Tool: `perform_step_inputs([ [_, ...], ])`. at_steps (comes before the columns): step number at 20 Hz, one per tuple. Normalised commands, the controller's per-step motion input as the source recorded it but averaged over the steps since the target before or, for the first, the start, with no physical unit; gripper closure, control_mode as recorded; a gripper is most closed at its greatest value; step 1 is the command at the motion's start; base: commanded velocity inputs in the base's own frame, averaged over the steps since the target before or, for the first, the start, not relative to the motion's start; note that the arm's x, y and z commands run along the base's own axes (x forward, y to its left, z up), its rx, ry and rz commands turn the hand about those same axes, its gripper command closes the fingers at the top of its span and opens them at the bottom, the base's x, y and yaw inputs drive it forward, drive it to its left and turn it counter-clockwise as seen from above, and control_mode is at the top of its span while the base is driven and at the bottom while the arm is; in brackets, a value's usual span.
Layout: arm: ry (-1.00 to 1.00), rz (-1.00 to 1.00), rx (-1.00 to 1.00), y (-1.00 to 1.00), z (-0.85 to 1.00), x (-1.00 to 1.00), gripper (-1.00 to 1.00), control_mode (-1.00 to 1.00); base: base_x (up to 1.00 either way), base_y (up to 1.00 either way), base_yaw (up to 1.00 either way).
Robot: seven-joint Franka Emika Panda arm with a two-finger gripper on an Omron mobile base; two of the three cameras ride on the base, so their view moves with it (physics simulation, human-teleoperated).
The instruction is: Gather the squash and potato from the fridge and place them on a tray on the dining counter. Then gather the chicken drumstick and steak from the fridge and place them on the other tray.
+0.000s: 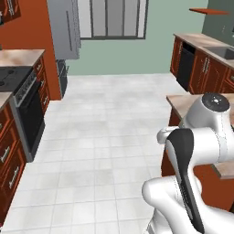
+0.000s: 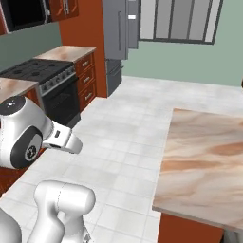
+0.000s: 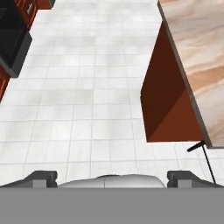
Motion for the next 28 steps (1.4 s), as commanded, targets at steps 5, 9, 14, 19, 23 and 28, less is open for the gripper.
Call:
perform_step_inputs([
  [5,0.0,0.0,0.0,0.0,0.0,0.0,-1.0,1.0,0.66,0.22,0.0],
  [9,0.0,0.0,0.0,0.0,0.0,0.0,-1.0,1.0,0.65,0.09,0.0],
  [14,0.0,0.0,0.0,0.0,0.0,0.0,-1.0,1.0,0.75,0.0,0.0],
  [19,0.0,0.0,0.0,0.0,0.0,0.0,-1.0,1.0,0.85,0.02,0.0],
  [23,0.0,0.0,0.0,0.0,0.0,0.0,-1.0,1.0,0.88,0.0,0.0],
  [28,0.0,0.0,0.0,0.0,0.0,0.0,-1.0,1.0,0.88,0.0,0.0],
])
